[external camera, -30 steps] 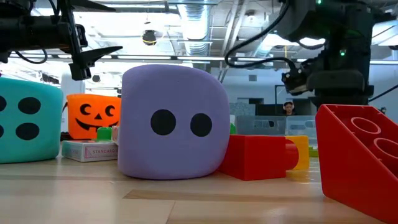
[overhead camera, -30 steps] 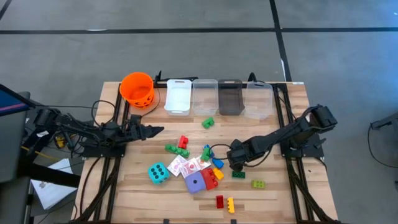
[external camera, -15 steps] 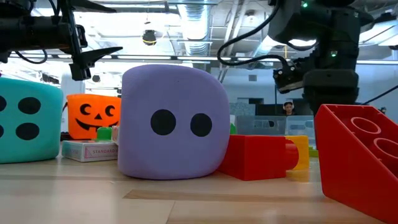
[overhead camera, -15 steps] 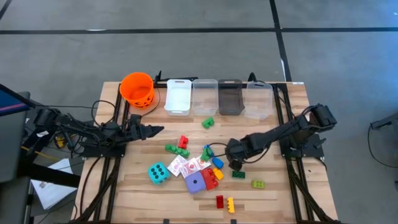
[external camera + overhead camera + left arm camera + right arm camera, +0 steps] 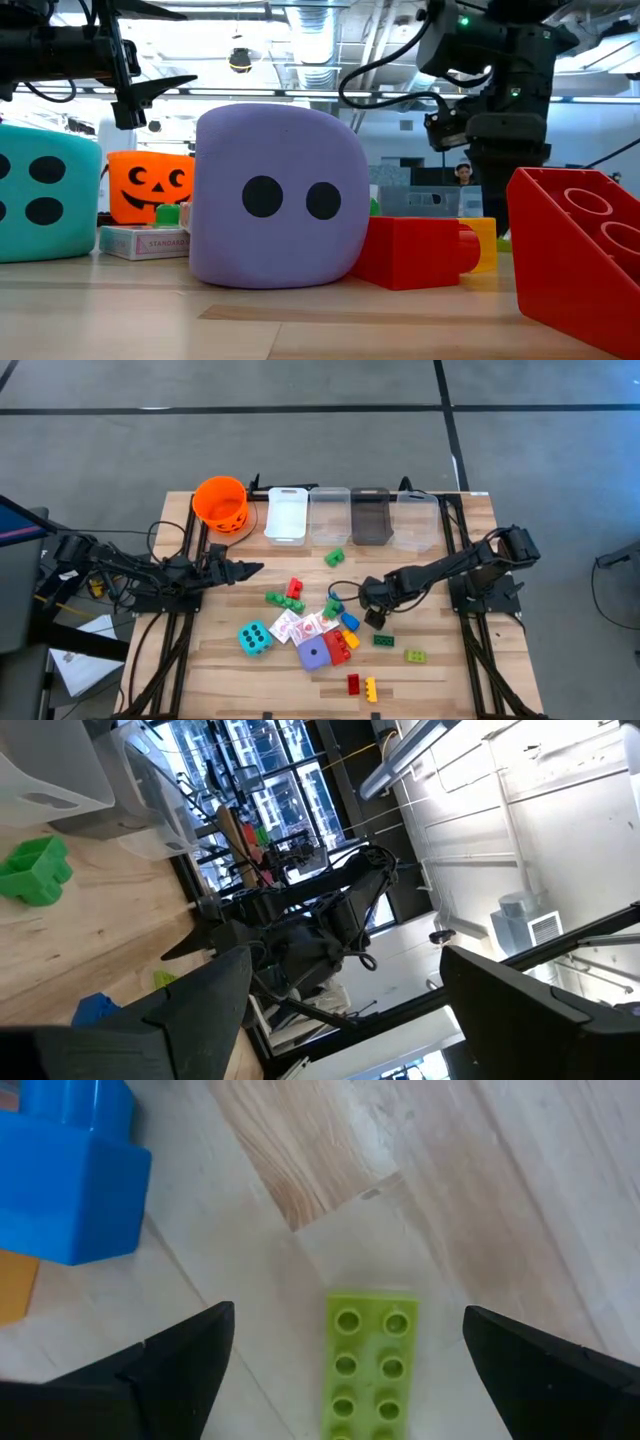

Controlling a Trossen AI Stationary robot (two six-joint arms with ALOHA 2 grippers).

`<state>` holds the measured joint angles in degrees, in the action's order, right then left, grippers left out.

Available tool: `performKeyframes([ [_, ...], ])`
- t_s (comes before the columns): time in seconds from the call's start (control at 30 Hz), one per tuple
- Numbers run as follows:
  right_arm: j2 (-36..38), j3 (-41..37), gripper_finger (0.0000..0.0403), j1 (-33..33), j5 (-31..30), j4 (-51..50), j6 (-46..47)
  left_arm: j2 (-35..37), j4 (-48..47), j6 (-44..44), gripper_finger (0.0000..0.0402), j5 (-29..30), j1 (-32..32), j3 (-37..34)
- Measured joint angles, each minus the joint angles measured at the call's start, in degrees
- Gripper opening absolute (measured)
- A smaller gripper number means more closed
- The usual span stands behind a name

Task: Pick & Place Toys
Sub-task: Put the top light green game piece into the right transparent bin

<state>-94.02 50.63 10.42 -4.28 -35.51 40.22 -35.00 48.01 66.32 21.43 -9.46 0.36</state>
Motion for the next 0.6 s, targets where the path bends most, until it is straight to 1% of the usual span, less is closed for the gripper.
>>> performKeyframes([
  [0.13, 0.0, -0.01, 0.0382, -0.62, 0.05, 0.0, -0.36, 0.0, 0.0, 0.04, 0.0319, -0.02, 0.01, 0.0],
  [0.23, 0.0, -0.02, 0.0369, -0.84, 0.18, -0.01, -0.34, 0.02, 0.0, 0.04, 0.0319, -0.02, 0.01, 0.0],
  [0.5, 0.0, -0.02, 0.0288, -0.8, 0.2, 0.0, -0.34, 0.0, 0.0, 0.04, 0.0319, -0.05, 0.01, 0.0],
  [0.6, 0.0, -0.02, 0.0269, -0.68, 0.18, 0.0, -0.29, 0.0, 0.0, 0.02, 0.0319, -0.06, 0.0, 0.0],
])
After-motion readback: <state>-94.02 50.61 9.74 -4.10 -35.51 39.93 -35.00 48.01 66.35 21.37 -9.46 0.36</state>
